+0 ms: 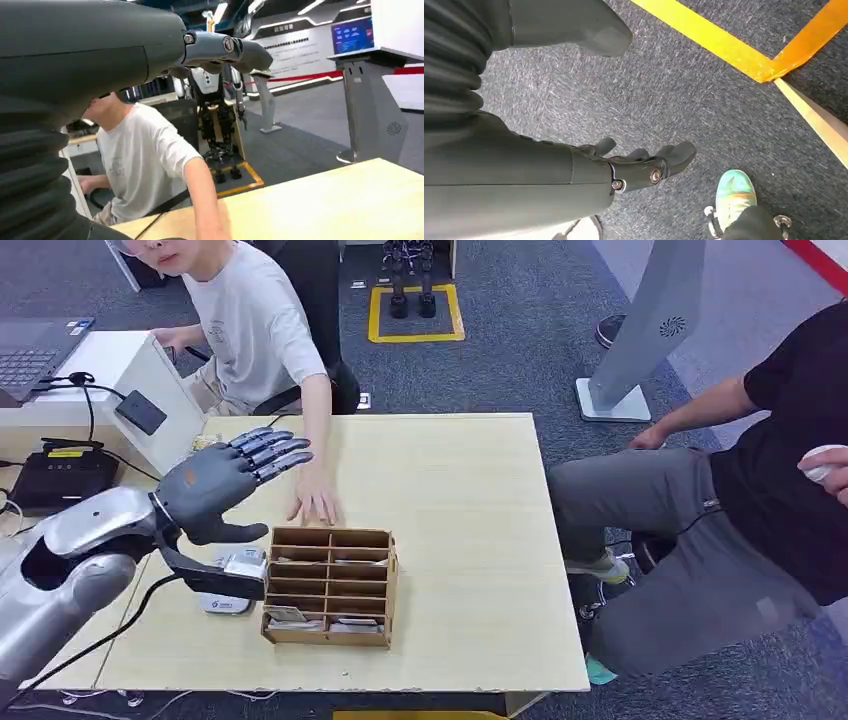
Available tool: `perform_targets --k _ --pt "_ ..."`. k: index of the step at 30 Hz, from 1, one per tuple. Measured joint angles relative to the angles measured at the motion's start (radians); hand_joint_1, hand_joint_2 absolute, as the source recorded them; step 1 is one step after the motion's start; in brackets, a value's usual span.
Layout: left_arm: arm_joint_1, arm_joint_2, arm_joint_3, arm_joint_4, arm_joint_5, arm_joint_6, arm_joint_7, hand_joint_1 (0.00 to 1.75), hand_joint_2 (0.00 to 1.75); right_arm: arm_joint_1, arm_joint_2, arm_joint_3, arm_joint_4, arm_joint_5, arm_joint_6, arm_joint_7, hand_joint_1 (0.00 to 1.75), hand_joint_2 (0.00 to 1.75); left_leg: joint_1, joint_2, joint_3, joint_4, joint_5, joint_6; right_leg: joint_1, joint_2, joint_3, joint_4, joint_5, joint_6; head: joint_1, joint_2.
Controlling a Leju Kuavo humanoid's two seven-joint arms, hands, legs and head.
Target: Pass the card to the sensor for recognition and then transmit it.
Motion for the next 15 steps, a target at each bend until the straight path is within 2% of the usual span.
perform_targets --k 3,6,11,15 --pt "0.05 0.004 -0.003 0.002 -0.037 0.063 0.043 0.0 1.75 0.009 0.0 -0.008 0.0 -0.008 -0.005 -0.006 0.0 1.75 0.0 0.0 0.0 0.0 0.0 0.0 0.0 0.0 0.0 0.0 0.0 0.0 0.0 0.0" --pt "0.093 0.004 -0.003 0.004 -0.064 0.088 0.063 0.0 1.75 0.014 0.0 -0.016 0.0 -0.012 -0.008 -0.007 0.0 1.75 0.0 0.0 -0.001 0.0 0.0 0.0 0.0 0.0 -0.001 0.0 0.0 0.0 0.0 0.0" --pt "0.19 0.0 0.002 0.005 -0.18 0.131 0.127 0.0 1.75 0.022 0.002 -0.025 0.0 -0.012 -0.013 -0.007 0.0 1.75 0.0 0.0 -0.001 0.0 0.0 0.0 0.0 0.0 -0.001 0.0 0.0 0.0 0.0 0.0" --pt "0.25 -0.013 0.018 0.013 -0.201 0.141 0.137 0.0 1.75 0.023 0.002 -0.034 0.0 -0.012 -0.015 -0.007 0.0 1.75 0.0 0.0 -0.001 0.0 0.0 0.0 0.0 0.0 -0.001 0.0 0.0 0.0 0.0 0.0"
